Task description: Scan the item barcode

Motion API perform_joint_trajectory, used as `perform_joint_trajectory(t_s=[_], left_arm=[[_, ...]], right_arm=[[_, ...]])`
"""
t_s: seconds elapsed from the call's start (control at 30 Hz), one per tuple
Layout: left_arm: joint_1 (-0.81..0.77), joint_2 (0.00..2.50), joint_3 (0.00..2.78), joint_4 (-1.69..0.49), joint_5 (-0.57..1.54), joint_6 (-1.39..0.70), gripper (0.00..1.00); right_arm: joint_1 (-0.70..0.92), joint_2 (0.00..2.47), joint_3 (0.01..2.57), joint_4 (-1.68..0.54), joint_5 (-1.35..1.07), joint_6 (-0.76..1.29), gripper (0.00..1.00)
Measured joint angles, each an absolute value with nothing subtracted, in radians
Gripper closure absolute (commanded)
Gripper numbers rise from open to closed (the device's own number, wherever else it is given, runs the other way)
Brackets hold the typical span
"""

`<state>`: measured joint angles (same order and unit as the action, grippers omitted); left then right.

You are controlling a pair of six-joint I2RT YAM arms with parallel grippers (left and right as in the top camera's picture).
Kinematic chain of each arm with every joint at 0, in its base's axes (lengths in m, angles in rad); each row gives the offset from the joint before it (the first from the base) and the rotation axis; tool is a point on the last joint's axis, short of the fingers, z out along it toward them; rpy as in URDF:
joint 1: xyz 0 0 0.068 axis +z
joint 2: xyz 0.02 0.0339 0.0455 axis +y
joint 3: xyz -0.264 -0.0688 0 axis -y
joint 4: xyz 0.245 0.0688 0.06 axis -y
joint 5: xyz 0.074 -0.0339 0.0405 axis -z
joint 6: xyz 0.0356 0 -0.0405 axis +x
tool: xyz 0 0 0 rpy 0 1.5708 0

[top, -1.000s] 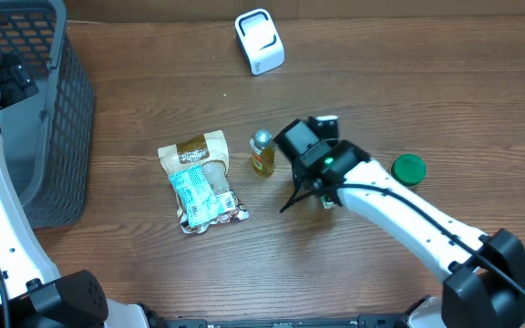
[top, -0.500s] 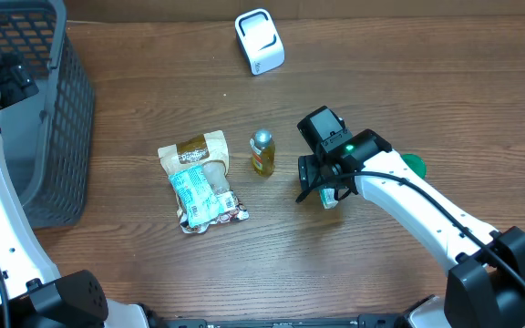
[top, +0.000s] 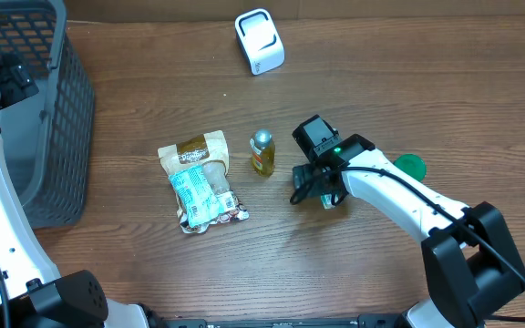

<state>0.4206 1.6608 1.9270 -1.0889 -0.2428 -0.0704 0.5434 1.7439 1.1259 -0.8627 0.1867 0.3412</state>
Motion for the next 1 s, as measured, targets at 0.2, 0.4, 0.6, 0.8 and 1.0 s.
perform_joint_trajectory(t_s=[0.2,0.4,0.6,0.8,1.0], left_arm=[[0.421,1.661,1.927,-1.089,-0.243,-0.07,0.01],[0.421,1.661,1.927,-1.089,-0.243,-0.07,0.0],[0.421,1.661,1.927,-1.089,-0.243,-0.07,0.01],[0.421,1.661,1.927,-1.089,-0.243,-0.07,0.01],[0.421,1.661,1.927,-1.089,-0.243,-0.07,0.0]], right_arm=[[0.543,1.762,1.123,-0.865,0.187,0.339,0.37],[0.543,1.793,1.123,-0.864,0.186,0.341,0.56],[0.543,1.793,1.123,-0.869,0.187,0.339,0.61],[0.543,1.793,1.123,-0.872,0.187,0.34,0.69],[0.543,1.793,1.123,-0.875,0.187,0.337,0.85]])
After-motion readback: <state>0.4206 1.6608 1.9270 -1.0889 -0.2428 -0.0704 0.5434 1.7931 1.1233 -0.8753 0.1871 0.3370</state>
